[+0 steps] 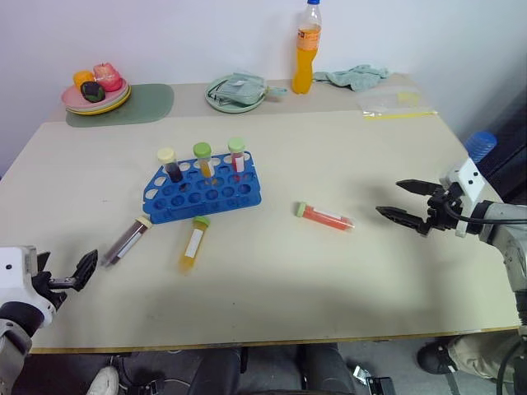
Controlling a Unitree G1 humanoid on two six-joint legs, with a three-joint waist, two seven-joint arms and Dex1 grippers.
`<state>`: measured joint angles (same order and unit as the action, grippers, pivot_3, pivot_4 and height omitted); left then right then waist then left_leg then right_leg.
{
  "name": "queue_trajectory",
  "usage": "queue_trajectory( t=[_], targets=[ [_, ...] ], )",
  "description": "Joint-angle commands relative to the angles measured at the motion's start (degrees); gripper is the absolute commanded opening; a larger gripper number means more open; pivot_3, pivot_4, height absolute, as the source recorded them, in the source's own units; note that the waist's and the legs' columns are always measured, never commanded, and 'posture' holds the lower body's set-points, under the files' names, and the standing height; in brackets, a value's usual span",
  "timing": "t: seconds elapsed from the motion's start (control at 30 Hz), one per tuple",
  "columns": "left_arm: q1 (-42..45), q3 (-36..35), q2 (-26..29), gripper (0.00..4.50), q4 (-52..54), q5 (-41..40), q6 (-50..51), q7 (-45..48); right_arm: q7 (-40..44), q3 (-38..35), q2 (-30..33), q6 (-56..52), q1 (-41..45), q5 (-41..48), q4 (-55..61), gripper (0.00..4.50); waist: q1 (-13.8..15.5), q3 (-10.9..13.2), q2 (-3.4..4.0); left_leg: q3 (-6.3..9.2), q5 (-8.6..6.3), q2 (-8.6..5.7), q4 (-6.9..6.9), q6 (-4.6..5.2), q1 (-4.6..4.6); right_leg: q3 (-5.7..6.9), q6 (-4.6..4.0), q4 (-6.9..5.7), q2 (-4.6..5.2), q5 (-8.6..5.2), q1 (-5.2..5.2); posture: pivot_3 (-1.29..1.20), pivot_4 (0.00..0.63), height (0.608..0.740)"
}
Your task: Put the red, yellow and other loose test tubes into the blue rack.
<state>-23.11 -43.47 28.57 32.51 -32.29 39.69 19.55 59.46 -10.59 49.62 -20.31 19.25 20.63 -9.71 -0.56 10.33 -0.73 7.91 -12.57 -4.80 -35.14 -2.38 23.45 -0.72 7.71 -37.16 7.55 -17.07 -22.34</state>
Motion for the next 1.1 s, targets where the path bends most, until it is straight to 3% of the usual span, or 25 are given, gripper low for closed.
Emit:
queue_trajectory(
  t=[0.03,0.47,0.77,0.9,1.0,1.1],
  targets=[
    [-0.07,0.01,0.29,4.44,0.86,1.06,-1.15,-0.59,-0.51,-0.03,-0.61,1.53,1.47,-0.47,0.16,4.5,-0.05,0.0,0.0,0.0,0.0,0.0,0.0,0.0,0.0,0.0,0.0,0.0,0.0,0.0,-0.01,0.0,0.15,0.74],
    [6.07,2.13,0.55,4.44,2.76,-0.03,-1.18,-1.97,-2.87,0.68,-1.13,-0.65,2.12,-1.63,2.01,4.5,0.29,0.0,0.0,0.01,0.0,-0.03,-0.05,0.0,0.0,-0.03,0.06,0.0,0.0,0.03,0.02,0.0,0.15,0.74],
    [14.13,18.08,7.38,4.44,2.7,-1.04,-0.51,7.44,-5.34,1.48,4.09,-19.93,0.12,2.84,25.42,4.5,0.08,0.0,0.02,0.04,-0.01,-0.01,-0.02,0.02,0.02,-0.07,0.14,-0.01,-0.02,0.08,-0.05,0.0,0.15,0.74],
    [18.8,24.84,9.47,4.44,-0.09,0.71,-2.18,11.25,-6.47,7.56,5.89,-26.53,5.35,2.11,32.28,4.5,-0.21,0.01,0.03,0.03,-0.02,0.0,0.0,0.03,0.02,-0.08,0.14,0.0,-0.02,0.08,-0.08,0.0,0.15,0.74],
    [22.01,32.63,9.11,4.44,0.18,1.11,-3.04,14.62,-8.48,20.33,3.2,-38.93,17.12,-0.37,31.19,4.5,-0.42,0.02,0.04,0.0,-0.03,0.08,0.01,0.04,0.02,-0.16,0.14,-0.02,-0.09,0.09,-0.15,0.0,0.15,0.74],
    [23.88,38.31,9.13,4.44,0.46,2.42,-4.7,17.31,-8.95,29.58,0.02,-44.8,25.7,-2.75,27.58,4.5,-0.25,0.03,0.03,0.0,-0.03,0.14,0.02,0.04,0.06,-0.18,0.11,0.02,-0.16,0.11,-0.2,0.0,0.15,0.74]
  ],
)
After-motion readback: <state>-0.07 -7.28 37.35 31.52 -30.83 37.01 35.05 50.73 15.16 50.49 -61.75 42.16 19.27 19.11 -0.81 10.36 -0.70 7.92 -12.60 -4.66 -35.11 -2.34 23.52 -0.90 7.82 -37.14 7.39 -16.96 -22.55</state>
